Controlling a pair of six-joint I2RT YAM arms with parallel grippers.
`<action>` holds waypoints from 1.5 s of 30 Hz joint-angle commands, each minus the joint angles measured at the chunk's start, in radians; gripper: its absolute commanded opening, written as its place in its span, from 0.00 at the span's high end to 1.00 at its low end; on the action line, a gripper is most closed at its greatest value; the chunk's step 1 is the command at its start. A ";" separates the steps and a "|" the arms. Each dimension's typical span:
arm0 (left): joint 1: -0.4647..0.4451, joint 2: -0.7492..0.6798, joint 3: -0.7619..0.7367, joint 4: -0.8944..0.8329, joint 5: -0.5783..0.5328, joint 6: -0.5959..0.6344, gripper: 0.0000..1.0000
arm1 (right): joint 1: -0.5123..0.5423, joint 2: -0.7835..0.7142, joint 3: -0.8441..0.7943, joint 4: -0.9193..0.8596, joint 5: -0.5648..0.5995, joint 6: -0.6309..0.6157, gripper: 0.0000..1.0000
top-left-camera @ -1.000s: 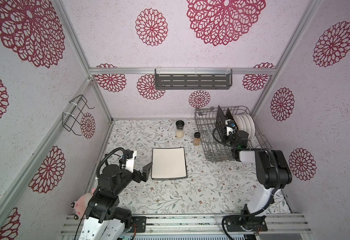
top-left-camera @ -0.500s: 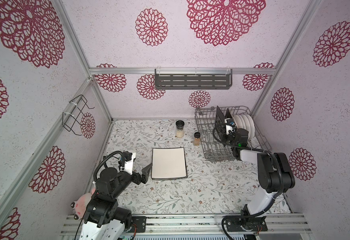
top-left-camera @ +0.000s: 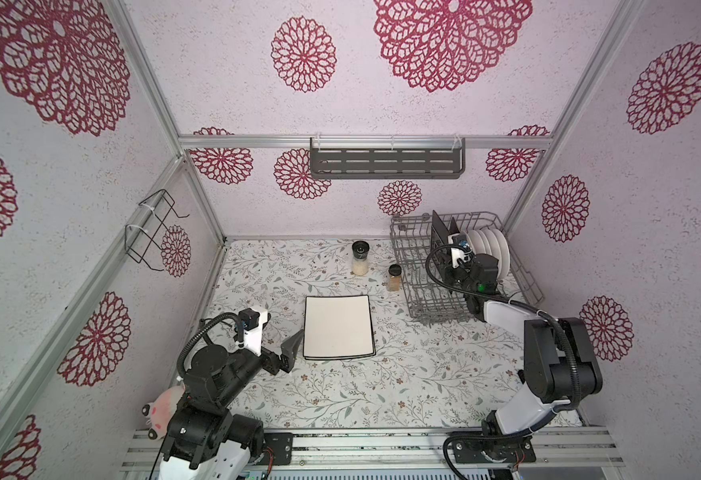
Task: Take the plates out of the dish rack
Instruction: 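Lift the flower-painted plate up out of the rack with the right gripper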
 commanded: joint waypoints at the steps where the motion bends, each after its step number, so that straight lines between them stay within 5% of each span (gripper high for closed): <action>1: -0.005 -0.012 -0.012 0.029 0.016 0.006 0.02 | 0.047 -0.116 0.070 0.126 -0.089 0.010 0.90; 34: -0.005 -0.115 -0.012 0.029 -0.012 -0.016 0.03 | 0.298 -0.412 0.216 -0.316 0.046 -0.274 0.91; 45: -0.003 -0.076 -0.008 0.047 -0.130 -0.082 0.03 | 0.541 -0.479 0.205 -0.428 0.311 -0.569 0.91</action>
